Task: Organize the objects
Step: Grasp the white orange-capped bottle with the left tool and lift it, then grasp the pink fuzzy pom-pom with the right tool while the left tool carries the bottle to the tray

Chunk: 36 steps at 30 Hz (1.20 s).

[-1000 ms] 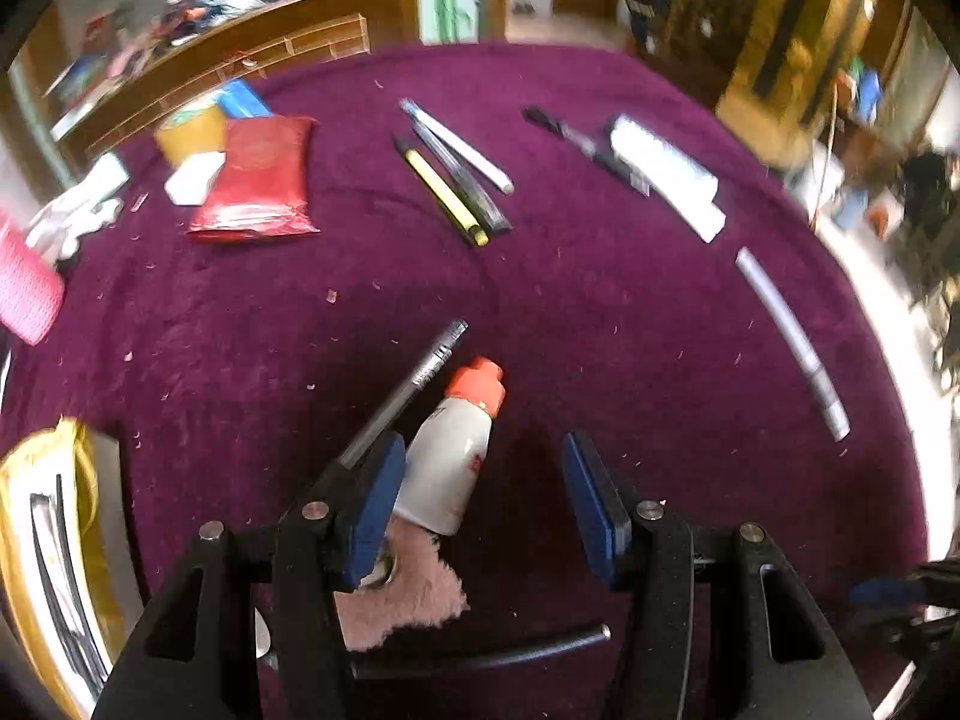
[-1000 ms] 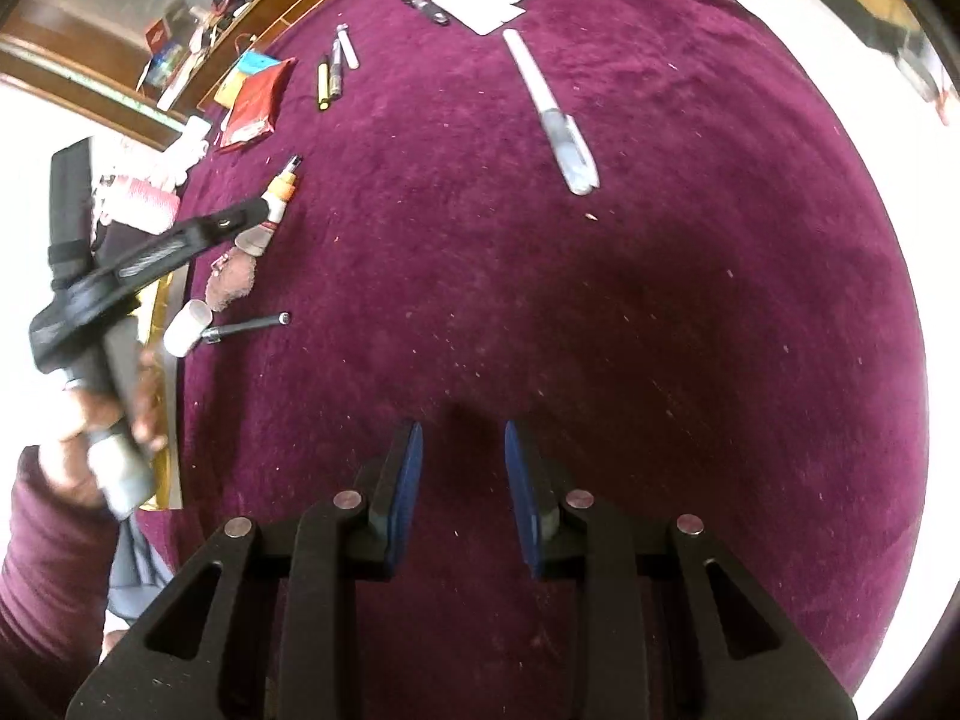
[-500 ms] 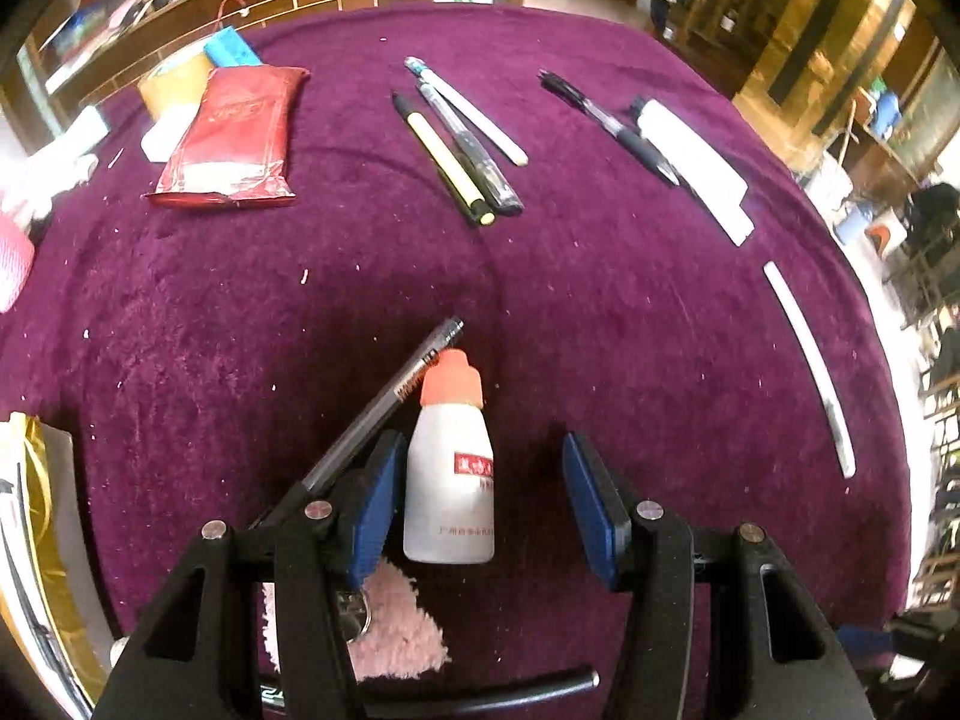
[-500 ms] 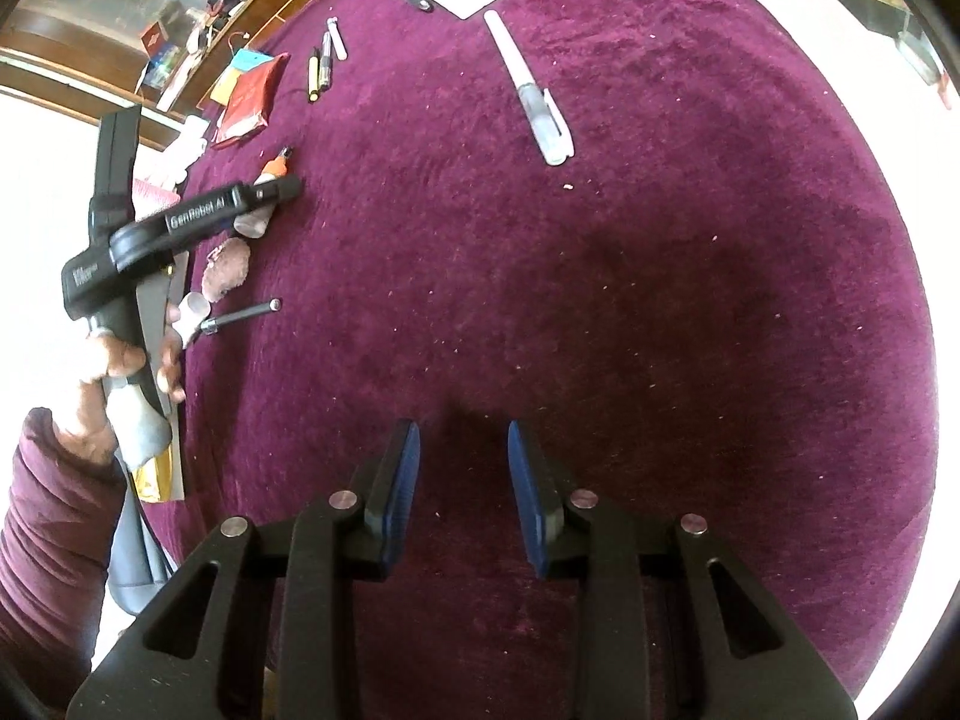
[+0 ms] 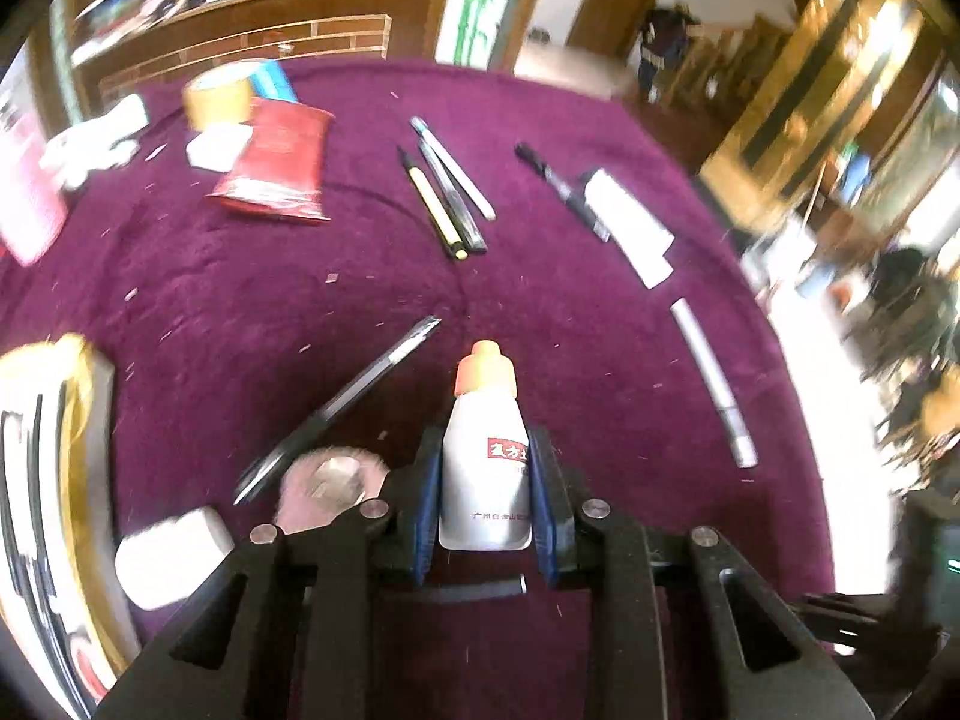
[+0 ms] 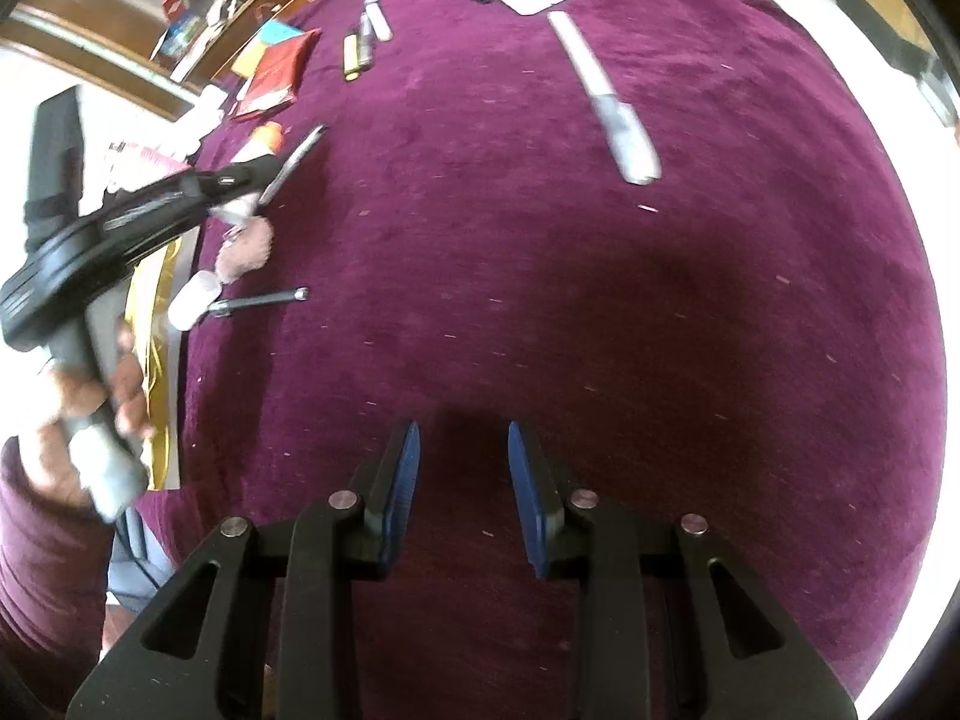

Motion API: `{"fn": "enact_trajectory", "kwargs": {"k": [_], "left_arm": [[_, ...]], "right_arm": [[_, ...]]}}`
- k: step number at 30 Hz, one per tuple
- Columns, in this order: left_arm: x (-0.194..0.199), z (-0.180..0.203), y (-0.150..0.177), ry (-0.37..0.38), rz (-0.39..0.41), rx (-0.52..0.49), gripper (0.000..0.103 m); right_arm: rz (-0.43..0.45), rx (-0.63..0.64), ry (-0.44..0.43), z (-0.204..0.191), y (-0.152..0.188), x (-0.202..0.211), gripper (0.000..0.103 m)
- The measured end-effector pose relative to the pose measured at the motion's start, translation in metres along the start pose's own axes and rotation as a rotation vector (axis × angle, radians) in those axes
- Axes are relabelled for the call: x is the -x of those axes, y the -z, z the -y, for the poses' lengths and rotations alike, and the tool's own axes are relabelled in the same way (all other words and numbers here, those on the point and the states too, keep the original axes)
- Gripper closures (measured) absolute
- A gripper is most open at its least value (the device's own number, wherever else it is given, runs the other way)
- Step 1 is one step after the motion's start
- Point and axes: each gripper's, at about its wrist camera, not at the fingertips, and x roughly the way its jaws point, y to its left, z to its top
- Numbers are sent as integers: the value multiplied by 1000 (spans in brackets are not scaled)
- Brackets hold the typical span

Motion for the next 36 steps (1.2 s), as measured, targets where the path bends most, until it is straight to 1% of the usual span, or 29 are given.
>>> {"fn": "enact_trajectory", "kwargs": {"k": [4, 9, 12, 16, 23, 26, 28, 31, 33, 35, 36], "left_arm": [[39, -29, 14, 9, 55, 70, 81], [84, -67, 51, -44, 102, 135, 81], [95, -88, 73, -28, 98, 205, 81], [107, -102, 97, -41, 103, 238, 81], [120, -119, 122, -55, 107, 247, 81], [128, -133, 130, -67, 115, 262, 80], [135, -145, 134, -79, 119, 277, 80], [144, -166, 140, -98, 125, 302, 80], [148, -180, 143, -109, 122, 325, 80], [150, -189, 146, -109, 121, 343, 80], [152, -195, 146, -109, 121, 351, 80]], "right_arm": [[-23, 51, -16, -26, -9, -14, 75], [-43, 121, -32, -66, -21, -32, 75], [-44, 168, -32, -91, -29, -41, 75], [-21, 235, 2, -119, -44, -51, 75], [6, 209, 12, -150, -82, -75, 75], [1, 177, 16, -163, -97, -94, 75], [-12, 174, 42, -170, -102, -107, 75], [4, 183, 98, -180, -103, -118, 67], [21, 192, 134, -185, -102, -120, 64], [7, 235, 204, -193, -102, -128, 50], [4, 249, 236, -196, -102, -131, 48]]}}
